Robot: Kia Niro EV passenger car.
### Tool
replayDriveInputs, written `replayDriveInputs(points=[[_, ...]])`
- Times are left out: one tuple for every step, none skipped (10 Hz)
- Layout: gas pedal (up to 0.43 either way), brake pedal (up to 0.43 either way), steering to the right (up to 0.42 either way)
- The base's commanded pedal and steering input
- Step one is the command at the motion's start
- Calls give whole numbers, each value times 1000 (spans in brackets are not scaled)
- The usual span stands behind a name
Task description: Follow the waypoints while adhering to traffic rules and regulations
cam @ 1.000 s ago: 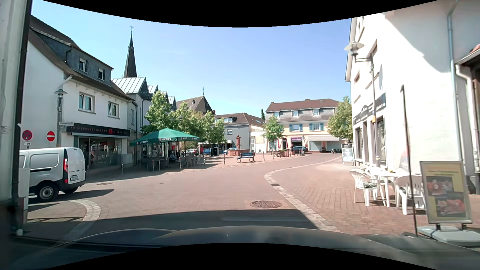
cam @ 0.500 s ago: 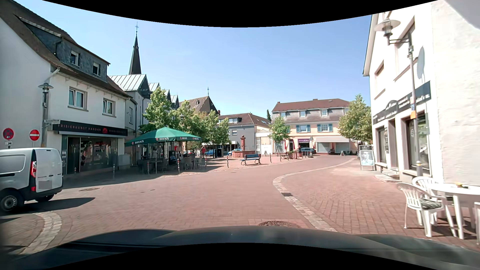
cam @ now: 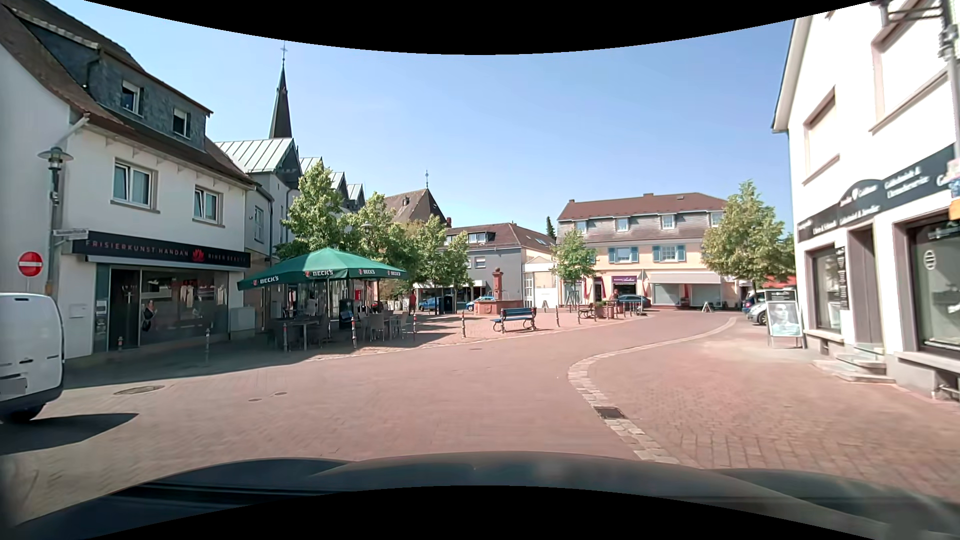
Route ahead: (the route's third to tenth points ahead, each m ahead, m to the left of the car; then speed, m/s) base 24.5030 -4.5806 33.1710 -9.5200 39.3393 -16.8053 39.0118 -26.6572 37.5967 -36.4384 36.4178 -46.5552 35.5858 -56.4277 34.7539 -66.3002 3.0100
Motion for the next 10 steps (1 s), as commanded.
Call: replayDriveInputs(points=[[0,159,-86],[0,177,-86],[0,177,-86],[0,183,-86],[0,183,-86],[0,183,-86],[0,183,-86],[0,183,-86],[0,183,-86],[0,183,-86]])
